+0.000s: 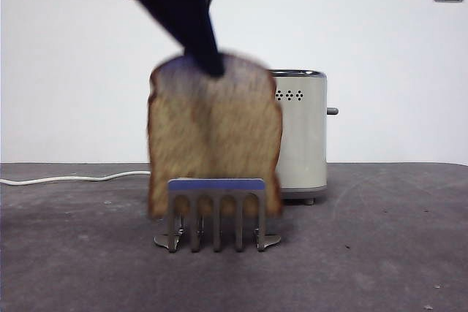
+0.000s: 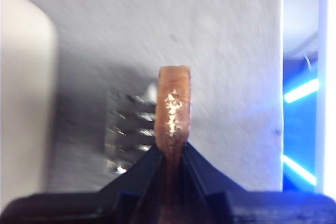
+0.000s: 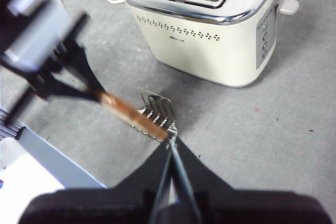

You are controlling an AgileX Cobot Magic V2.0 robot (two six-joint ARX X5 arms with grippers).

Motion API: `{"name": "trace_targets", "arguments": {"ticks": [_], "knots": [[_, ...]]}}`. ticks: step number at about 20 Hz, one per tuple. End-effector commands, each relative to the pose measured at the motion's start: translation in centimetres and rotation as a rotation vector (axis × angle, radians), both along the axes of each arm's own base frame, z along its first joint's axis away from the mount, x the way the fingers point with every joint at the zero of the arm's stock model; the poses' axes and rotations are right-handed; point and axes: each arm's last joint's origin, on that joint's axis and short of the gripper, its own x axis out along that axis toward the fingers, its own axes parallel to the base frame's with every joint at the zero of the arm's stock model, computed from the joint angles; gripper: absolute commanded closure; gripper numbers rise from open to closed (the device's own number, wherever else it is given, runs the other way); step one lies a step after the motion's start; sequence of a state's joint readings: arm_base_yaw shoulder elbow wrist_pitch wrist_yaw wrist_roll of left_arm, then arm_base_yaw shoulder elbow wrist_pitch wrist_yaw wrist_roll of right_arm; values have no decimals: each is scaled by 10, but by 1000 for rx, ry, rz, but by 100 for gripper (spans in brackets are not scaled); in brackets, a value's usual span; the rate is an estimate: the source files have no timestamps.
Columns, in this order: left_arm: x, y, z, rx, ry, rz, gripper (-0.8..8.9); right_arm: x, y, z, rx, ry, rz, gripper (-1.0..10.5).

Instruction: Pick up a slice of bread from the rack,put the bread on the toaster,press the button

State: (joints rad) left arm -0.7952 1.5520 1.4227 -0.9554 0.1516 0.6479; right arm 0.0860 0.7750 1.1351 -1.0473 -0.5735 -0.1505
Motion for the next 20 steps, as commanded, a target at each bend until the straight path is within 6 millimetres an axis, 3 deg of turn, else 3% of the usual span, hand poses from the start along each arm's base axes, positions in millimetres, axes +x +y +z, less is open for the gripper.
{"name": "trace_targets", "arguments": {"ticks": [1, 6, 9, 14, 20], "knots": [[0, -1, 31, -48, -47, -15, 822, 1, 0, 1, -4, -11, 8, 958], [-5, 9, 111, -114, -280, 31, 822, 1, 0, 1, -5, -8, 8, 958], [-1, 12, 137, -134, -464, 81, 822, 1, 0, 1, -5, -8, 8, 958], [17, 15, 140, -122, -576, 78, 822, 1, 0, 0, -5, -5, 8, 958], [47, 14, 120, -77, -544, 14, 822, 1, 0, 0, -5, -5, 8, 958]]}}
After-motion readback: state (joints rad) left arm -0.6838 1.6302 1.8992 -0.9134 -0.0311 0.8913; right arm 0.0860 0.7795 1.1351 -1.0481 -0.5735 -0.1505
